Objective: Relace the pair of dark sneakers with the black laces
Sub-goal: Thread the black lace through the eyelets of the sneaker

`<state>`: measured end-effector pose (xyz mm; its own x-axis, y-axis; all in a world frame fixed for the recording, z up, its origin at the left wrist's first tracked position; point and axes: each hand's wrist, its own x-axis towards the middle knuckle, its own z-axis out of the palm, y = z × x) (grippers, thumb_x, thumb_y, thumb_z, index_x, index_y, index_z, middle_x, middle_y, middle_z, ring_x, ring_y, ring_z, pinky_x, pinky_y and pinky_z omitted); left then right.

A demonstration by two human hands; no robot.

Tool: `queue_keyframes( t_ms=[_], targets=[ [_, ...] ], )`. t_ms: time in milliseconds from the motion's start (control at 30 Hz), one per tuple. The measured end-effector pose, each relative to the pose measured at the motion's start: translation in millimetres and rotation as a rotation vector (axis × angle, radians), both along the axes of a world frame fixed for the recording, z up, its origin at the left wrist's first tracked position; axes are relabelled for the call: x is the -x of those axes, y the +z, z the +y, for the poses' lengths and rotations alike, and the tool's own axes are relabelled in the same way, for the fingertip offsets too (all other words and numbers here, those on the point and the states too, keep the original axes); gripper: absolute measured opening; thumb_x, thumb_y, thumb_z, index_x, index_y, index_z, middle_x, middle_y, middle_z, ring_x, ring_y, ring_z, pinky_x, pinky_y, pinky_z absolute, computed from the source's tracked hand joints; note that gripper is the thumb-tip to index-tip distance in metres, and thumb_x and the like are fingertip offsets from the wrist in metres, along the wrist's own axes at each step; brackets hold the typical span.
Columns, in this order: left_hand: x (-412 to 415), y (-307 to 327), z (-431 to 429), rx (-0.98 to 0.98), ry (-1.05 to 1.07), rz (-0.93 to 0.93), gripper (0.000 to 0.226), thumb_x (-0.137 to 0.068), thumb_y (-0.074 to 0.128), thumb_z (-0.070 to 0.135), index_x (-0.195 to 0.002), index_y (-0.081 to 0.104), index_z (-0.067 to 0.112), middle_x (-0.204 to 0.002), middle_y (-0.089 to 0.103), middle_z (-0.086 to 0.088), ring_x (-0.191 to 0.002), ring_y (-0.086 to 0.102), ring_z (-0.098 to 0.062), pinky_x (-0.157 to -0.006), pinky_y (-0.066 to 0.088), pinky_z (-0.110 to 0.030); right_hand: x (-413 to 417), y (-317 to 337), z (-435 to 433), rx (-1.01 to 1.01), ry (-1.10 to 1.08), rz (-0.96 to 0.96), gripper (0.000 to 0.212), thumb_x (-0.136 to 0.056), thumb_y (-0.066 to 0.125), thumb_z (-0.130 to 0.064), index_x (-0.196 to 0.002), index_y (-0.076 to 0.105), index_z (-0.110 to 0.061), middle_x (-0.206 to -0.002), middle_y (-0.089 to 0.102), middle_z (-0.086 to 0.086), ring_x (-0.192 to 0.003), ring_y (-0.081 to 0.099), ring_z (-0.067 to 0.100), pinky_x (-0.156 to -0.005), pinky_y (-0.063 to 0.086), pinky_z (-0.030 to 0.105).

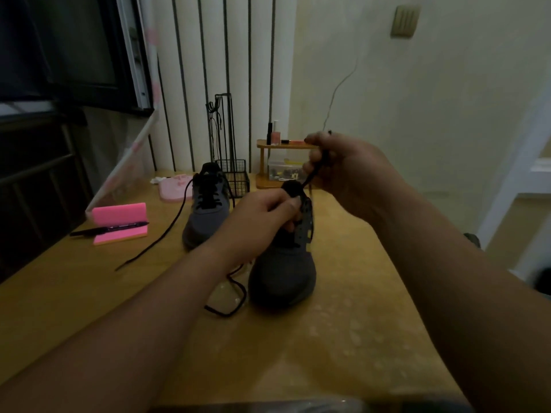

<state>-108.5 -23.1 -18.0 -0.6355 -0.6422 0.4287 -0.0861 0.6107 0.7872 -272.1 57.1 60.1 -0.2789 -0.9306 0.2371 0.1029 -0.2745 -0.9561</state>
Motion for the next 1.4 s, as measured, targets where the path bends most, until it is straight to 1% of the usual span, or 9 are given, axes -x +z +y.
queue_keyframes(
  t_ms=[200, 333, 467, 633, 767, 933, 1000, 1100, 1400],
  targets=[
    [-23.5, -13.9, -6.3, 0.016, 0.059, -0.190, 0.036, -0.103, 0.053, 0.016, -0.077, 0.069, -0.003, -0.065, 0.060, 0.006, -0.060, 0.054, -0.001, -0.060, 0.043, -0.016, 17.7, -14.0, 0.2, -0.053, -0.181, -0.308, 0.020, -0.110, 0.044, -0.024, -0.107, 0.055, -0.008, -0.066, 0.049, 0.001, -0.059, 0.056, 0.018, -0.068, 0.061, 0.039],
    [-22.2, -26.8, -14.1, 0.135, 0.065, -0.311, 0.037, -0.099, 0.059, 0.027, -0.067, 0.060, 0.009, -0.077, 0.055, 0.001, -0.073, 0.056, -0.021, -0.070, 0.047, -0.044, 15.8, -23.1, -2.1, -0.007, -0.246, -0.431, 0.020, -0.110, 0.043, -0.020, -0.110, 0.056, -0.005, -0.064, 0.048, 0.000, -0.054, 0.052, 0.015, -0.056, 0.056, 0.031],
    [-14.5, -20.4, -5.3, 0.227, 0.113, -0.192, 0.032, -0.096, 0.049, 0.056, -0.082, 0.066, 0.035, -0.090, 0.060, 0.014, -0.094, 0.058, -0.014, -0.089, 0.048, -0.047, 5.4, -18.0, -1.0, -0.039, -0.148, -0.187, 0.021, -0.109, 0.046, -0.018, -0.116, 0.061, -0.004, -0.063, 0.052, -0.002, -0.055, 0.055, 0.013, -0.054, 0.054, 0.028],
    [12.1, 24.0, 18.6, -0.243, -0.087, 0.095, 0.049, -0.100, 0.051, 0.064, -0.129, 0.061, 0.026, -0.121, 0.072, 0.005, -0.109, 0.071, -0.012, -0.098, 0.053, -0.039, -9.2, -12.3, -1.4, -0.013, -0.102, 0.175, 0.027, -0.109, 0.052, -0.025, -0.119, 0.072, -0.009, -0.104, 0.074, 0.004, -0.096, 0.073, 0.020, -0.073, 0.060, 0.029],
    [17.4, 41.3, 26.9, -0.320, -0.138, 0.228, 0.034, -0.111, 0.046, 0.039, -0.124, 0.065, 0.015, -0.107, 0.073, -0.005, -0.093, 0.071, -0.021, -0.088, 0.061, -0.039, -13.4, -2.4, 3.0, 0.030, -0.075, 0.251, 0.026, -0.107, 0.055, -0.028, -0.119, 0.076, -0.018, -0.113, 0.077, -0.005, -0.097, 0.074, 0.007, -0.073, 0.059, 0.022],
    [14.3, 48.2, 28.6, -0.209, -0.124, 0.222, 0.032, -0.112, 0.042, 0.034, -0.094, 0.062, 0.017, -0.074, 0.062, 0.004, -0.070, 0.061, -0.014, -0.070, 0.055, -0.040, -7.2, 4.8, 4.5, 0.075, -0.050, 0.208, 0.025, -0.105, 0.055, -0.025, -0.110, 0.077, -0.016, -0.113, 0.077, -0.004, -0.114, 0.070, 0.014, -0.100, 0.054, 0.038],
    [10.3, 46.6, 28.6, -0.119, -0.108, 0.157, 0.032, -0.110, 0.047, 0.031, -0.086, 0.059, 0.013, -0.072, 0.057, -0.008, -0.064, 0.056, -0.025, -0.066, 0.051, -0.048, -7.7, 7.9, 1.8, 0.032, -0.013, -0.039, 0.027, -0.107, 0.048, -0.020, -0.106, 0.071, -0.005, -0.107, 0.076, 0.006, -0.107, 0.073, 0.021, -0.090, 0.059, 0.037],
    [-0.4, 34.1, 27.9, -0.036, -0.143, -0.108, 0.031, -0.105, 0.056, 0.020, -0.076, 0.056, 0.012, -0.062, 0.050, -0.002, -0.053, 0.049, -0.017, -0.054, 0.042, -0.031, -4.4, 12.7, -5.8, -0.115, -0.028, -0.279, 0.030, -0.112, 0.035, -0.018, -0.098, 0.059, -0.007, -0.084, 0.069, 0.009, -0.069, 0.072, 0.017, -0.064, 0.060, 0.029],
    [-24.4, 8.2, 10.9, 0.032, -0.185, -0.603, 0.037, -0.097, 0.063, 0.026, -0.063, 0.048, 0.019, -0.065, 0.036, -0.005, -0.058, 0.036, -0.020, -0.055, 0.032, -0.034, 5.5, -12.0, -22.0, -0.270, -0.210, -0.319, 0.030, -0.112, 0.034, -0.019, -0.105, 0.059, -0.005, -0.064, 0.053, 0.000, -0.049, 0.049, 0.008, -0.044, 0.044, 0.019]
  ],
)
